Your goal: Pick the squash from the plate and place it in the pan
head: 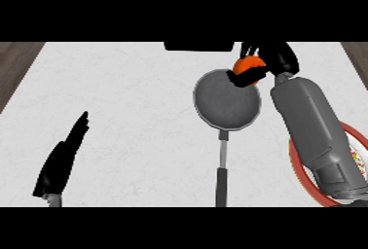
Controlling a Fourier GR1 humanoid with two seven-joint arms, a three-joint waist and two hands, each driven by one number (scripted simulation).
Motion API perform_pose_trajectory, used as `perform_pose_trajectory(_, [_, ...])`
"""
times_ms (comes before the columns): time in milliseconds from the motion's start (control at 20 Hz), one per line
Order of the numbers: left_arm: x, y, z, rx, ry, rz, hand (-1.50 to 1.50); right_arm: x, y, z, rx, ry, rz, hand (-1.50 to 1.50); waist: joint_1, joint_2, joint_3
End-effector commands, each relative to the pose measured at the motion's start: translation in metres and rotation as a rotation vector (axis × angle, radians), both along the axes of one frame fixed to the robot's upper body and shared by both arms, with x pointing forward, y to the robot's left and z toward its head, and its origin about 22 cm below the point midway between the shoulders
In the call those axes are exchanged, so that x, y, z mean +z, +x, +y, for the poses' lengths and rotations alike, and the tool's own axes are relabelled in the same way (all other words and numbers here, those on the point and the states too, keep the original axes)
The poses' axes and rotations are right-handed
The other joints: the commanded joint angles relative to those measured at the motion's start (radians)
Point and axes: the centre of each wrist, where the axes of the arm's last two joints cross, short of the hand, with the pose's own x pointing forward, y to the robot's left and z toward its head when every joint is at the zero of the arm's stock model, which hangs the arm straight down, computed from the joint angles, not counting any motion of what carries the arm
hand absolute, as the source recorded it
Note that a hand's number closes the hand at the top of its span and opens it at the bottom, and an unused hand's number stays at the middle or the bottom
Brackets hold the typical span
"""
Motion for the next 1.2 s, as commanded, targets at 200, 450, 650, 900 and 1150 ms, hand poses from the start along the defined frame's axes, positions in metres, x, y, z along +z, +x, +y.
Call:
perform_pose_trajectory(200, [-0.004,0.004,-0.007,-0.042,0.01,-0.026,0.0,-0.052,0.006,0.054,0.028,-0.117,0.136,1.5,0.024,0.012,0.0])
perform_pose_trajectory(450, [0.023,0.02,-0.003,-0.039,0.016,-0.024,0.0,-0.086,-0.007,0.072,0.082,0.017,0.348,1.5,0.029,0.019,0.002])
perform_pose_trajectory(650, [0.011,0.007,0.005,-0.047,-0.004,-0.019,0.0,-0.092,-0.007,0.071,-0.009,0.21,0.495,-1.5,0.044,0.021,0.002])
perform_pose_trajectory(900, [0.02,0.003,-0.005,-0.059,-0.001,-0.02,0.0,-0.095,-0.007,0.061,-0.017,0.449,0.343,-1.5,0.051,0.022,0.004])
perform_pose_trajectory(1150, [0.015,0.005,-0.001,-0.03,0.013,-0.009,0.0,-0.07,0.006,0.05,-0.093,0.601,0.14,-1.5,0.039,0.018,0.003])
